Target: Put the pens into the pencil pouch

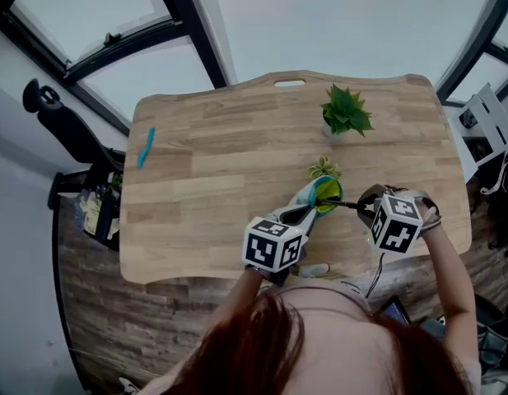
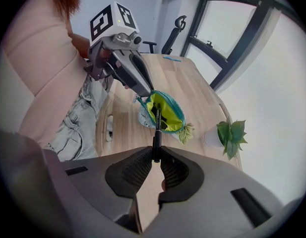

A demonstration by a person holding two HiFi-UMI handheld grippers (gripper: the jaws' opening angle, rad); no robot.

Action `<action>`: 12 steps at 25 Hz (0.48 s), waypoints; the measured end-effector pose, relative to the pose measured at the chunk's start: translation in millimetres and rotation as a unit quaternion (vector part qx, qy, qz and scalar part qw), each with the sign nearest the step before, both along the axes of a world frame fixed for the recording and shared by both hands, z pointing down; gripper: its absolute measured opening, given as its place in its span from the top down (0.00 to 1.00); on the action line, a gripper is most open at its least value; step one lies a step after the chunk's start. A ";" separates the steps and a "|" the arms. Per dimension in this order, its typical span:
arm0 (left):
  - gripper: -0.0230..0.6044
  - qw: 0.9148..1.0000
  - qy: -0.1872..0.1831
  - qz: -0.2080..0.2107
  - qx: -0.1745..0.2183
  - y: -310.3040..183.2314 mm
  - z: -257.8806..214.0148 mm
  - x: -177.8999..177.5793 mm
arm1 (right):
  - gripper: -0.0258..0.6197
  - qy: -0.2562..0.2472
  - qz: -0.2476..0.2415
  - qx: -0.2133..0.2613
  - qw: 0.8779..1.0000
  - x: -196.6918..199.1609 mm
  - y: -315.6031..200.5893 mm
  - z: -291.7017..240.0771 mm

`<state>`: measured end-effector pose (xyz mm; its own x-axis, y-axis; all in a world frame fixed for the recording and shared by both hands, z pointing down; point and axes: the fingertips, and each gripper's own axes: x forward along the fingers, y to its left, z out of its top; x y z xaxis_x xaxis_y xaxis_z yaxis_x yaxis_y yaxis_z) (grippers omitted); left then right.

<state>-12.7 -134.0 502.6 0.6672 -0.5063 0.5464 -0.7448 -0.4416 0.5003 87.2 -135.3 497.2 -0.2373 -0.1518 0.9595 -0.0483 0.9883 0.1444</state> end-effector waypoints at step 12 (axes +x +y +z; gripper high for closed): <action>0.93 1.000 -0.001 0.013 -0.004 1.5 2.7 4.3 | 0.89 0.020 -0.052 0.004 0.998 -32.6 -7.7 12.2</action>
